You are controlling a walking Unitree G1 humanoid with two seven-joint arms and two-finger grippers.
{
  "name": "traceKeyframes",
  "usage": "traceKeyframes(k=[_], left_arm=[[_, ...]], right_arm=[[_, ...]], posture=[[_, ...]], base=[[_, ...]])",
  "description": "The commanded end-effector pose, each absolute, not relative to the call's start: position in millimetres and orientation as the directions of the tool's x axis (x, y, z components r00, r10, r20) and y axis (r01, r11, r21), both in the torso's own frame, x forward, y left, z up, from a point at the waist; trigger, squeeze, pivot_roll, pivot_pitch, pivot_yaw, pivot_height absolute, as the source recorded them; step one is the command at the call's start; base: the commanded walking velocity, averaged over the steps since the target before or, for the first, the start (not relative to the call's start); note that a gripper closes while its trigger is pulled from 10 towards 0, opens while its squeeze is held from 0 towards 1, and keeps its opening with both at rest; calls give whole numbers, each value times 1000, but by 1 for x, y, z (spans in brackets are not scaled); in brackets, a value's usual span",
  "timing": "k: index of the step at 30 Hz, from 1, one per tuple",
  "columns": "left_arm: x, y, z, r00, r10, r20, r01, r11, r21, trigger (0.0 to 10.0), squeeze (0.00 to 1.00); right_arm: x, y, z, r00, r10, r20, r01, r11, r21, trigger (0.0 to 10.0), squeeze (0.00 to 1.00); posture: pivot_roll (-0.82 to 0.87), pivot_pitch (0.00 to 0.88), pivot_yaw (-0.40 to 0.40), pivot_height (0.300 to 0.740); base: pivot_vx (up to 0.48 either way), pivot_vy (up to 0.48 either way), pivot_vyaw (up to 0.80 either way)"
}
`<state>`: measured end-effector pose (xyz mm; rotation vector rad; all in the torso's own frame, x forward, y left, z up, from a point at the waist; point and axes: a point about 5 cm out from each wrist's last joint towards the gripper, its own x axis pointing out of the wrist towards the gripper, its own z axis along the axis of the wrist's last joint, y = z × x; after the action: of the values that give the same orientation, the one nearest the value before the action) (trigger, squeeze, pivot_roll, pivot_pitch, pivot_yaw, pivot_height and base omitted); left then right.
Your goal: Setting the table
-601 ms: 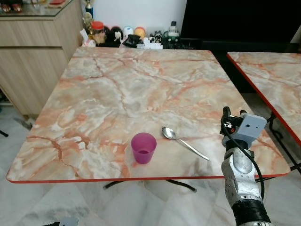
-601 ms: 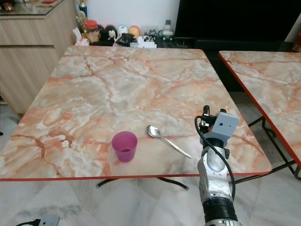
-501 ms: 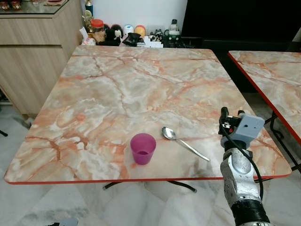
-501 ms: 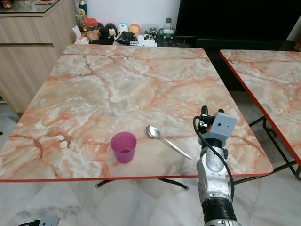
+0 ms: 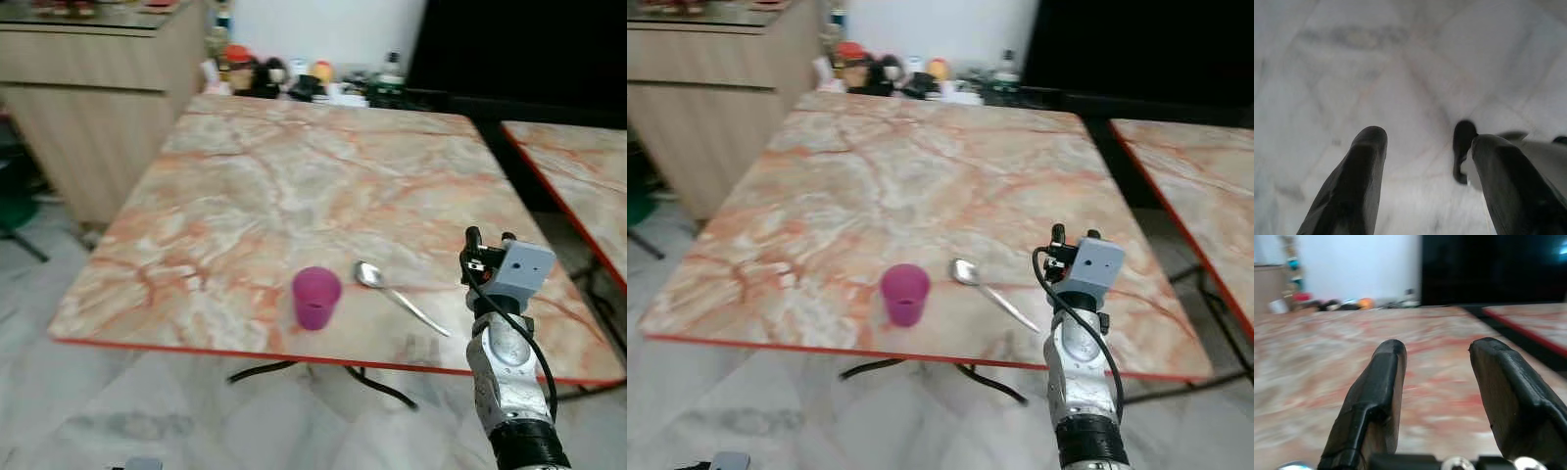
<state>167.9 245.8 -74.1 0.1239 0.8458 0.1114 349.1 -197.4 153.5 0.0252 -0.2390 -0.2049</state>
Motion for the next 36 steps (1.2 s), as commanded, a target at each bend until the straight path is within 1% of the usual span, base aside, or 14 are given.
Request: traceKeyframes(k=[1,9,15,18,20,23,25,26,27,29,31,32,35,36], left_arm=[[159,245,-79,629,148,-763,-43,987,156,10000,0],[159,245,-79,627,147,-765,-43,987,155,10000,0],[157,247,-79,620,151,-770,-45,987,157,10000,0],[156,248,-80,616,152,-773,-45,986,158,10000,0],[156,248,-80,615,152,-774,-45,986,158,10000,0],[155,248,-80,612,151,-777,-43,987,157,10000,0],[155,248,-80,611,150,-777,-43,987,157,10000,0],[155,246,-81,608,137,-782,-16,987,161,10000,0],[155,246,-81,608,137,-782,-16,987,161,10000,0],[154,245,-81,607,140,-782,-20,987,160,10000,0],[154,245,-82,606,139,-783,-19,987,160,10000,0],[154,245,-82,604,138,-785,-17,987,160,10000,0],[153,245,-82,601,135,-788,-16,987,157,10000,0],[153,245,-82,601,135,-788,-16,987,157,10000,0]], right_arm=[[349,-199,156,949,-200,241,198,980,36,10000,0],[350,-201,155,949,-208,236,204,978,41,10000,0],[349,-204,154,948,-221,230,214,975,55,10000,0],[349,-210,156,948,-224,228,219,975,49,10000,0],[350,-212,156,950,-221,219,219,975,35,10000,0],[354,-224,146,976,-197,96,205,976,-78,10000,0],[354,-226,143,979,-191,69,197,975,-102,10000,0],[353,-228,142,992,-123,41,126,987,-104,10000,0],[353,-228,142,992,-123,41,126,987,-104,10000,0],[352,-226,138,1000,16,-8,-17,985,-169,10000,0],[350,-225,139,997,75,-16,-77,981,-176,10000,0],[349,-225,138,993,111,-32,-114,981,-156,10000,0],[345,-233,135,969,220,-114,-237,958,-161,10000,0],[345,-233,135,969,220,-114,-237,958,-161,10000,0]], posture=[[105,113,-43,740],[106,114,-42,740],[107,114,-41,740],[106,115,-41,740],[106,115,-42,740],[104,115,-42,740],[104,115,-42,740],[106,115,-43,740],[106,115,-43,740],[103,116,-44,740],[102,116,-44,740],[102,116,-44,740],[102,116,-44,740],[102,116,-44,740]], base=[[0,0,800],[0,0,750],[0,0,0],[0,0,0],[0,0,0],[0,0,0],[0,0,0],[0,0,0],[0,0,0],[0,0,0],[0,0,0],[0,0,0],[0,0,0],[0,0,0]])
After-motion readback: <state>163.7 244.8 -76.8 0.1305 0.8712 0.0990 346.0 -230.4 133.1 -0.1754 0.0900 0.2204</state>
